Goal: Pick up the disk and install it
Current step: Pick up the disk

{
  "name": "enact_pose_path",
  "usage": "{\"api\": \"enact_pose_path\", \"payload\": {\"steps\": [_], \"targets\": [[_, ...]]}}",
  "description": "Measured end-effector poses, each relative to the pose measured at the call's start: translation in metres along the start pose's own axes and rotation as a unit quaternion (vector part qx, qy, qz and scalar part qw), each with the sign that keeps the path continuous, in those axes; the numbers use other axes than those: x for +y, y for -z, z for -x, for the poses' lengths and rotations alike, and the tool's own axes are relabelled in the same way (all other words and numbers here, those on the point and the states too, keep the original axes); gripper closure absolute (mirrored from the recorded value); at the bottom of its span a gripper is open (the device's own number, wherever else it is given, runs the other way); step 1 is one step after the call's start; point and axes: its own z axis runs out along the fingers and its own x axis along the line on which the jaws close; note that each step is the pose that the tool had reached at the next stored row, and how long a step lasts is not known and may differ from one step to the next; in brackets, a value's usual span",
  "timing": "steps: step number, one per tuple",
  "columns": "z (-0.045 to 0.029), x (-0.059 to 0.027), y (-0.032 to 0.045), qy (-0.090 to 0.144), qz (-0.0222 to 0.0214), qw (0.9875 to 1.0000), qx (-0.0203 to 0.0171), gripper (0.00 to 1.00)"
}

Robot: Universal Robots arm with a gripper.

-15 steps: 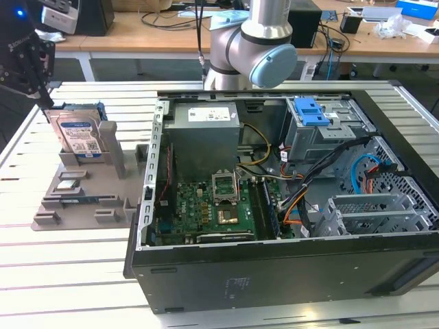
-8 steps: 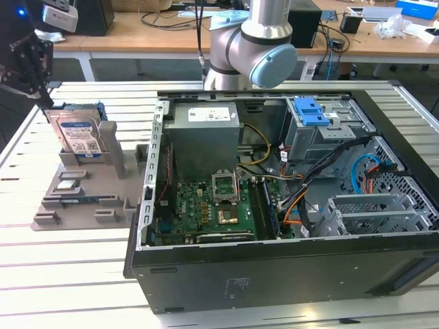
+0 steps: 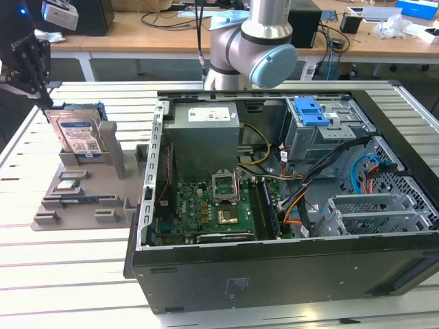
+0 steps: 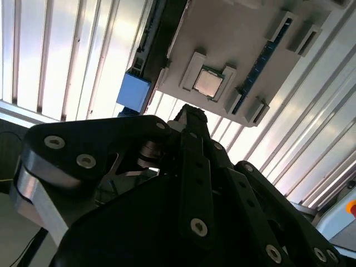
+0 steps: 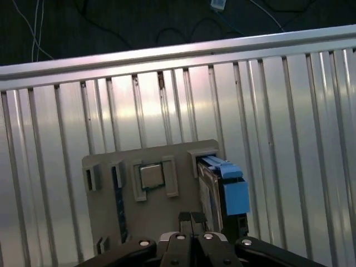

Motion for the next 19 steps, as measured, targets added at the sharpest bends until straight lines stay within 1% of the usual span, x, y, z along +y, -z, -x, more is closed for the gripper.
{"api": "enact_pose_path", "payload": {"steps": [2, 4, 6, 12, 14, 15, 17, 19], "targets": [[0.0000, 0.0000, 0.0000, 0.019, 0.0005, 0.9998, 0.0003, 0.89], [0.0000, 0.0000, 0.0000, 0.029, 0.0008, 0.9996, 0.0004, 0.89], [0.0000, 0.0000, 0.0000, 0.045, 0.0011, 0.9990, 0.0006, 0.89], [0.0000, 0.0000, 0.0000, 0.069, 0.0018, 0.9976, 0.0009, 0.89], [0.0000, 0.0000, 0.0000, 0.080, 0.0021, 0.9968, 0.0011, 0.89], [0.0000, 0.0000, 0.0000, 0.091, 0.0023, 0.9959, 0.0012, 0.89], [0.0000, 0.0000, 0.0000, 0.104, 0.0027, 0.9946, 0.0014, 0.89], [0.0000, 0.0000, 0.0000, 0.111, 0.0028, 0.9938, 0.0014, 0.89]]}}
